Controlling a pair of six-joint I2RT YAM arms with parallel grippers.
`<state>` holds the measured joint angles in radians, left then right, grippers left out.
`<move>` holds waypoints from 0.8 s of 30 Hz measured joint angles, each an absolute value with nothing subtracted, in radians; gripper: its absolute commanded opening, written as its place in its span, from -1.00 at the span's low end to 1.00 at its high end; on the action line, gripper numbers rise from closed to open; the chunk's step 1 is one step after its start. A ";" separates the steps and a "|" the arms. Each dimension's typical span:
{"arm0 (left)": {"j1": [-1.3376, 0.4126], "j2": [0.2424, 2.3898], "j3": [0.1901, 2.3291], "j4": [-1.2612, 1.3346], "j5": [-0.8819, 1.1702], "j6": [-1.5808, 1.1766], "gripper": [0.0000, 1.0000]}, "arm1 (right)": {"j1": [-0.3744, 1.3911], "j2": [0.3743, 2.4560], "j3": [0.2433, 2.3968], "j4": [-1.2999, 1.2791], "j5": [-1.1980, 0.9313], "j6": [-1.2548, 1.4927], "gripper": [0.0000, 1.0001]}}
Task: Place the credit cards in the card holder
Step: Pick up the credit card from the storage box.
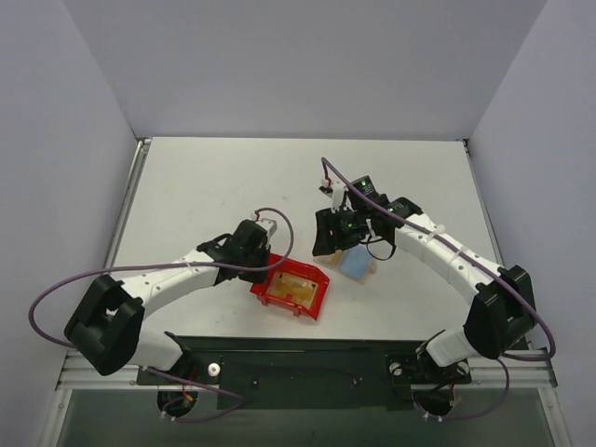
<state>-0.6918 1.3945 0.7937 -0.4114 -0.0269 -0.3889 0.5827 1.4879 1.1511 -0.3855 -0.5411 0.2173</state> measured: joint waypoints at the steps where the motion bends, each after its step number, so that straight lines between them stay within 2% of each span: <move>1: -0.692 1.386 0.788 -0.408 -0.028 -0.398 -1.00 | 0.582 1.472 1.150 -0.385 -0.521 0.231 -0.12; 7: -0.681 1.253 0.646 -0.293 -0.040 -0.519 -1.00 | 0.569 1.376 1.143 -0.386 -0.450 0.289 -0.12; 13: -0.669 1.081 0.386 0.042 -0.045 -0.738 -1.00 | 0.564 1.294 1.143 -0.386 -0.447 0.314 -0.11; 24: -0.672 0.917 0.059 0.484 -0.221 -0.967 -1.00 | 0.590 1.336 1.201 -0.412 -0.531 0.339 -0.12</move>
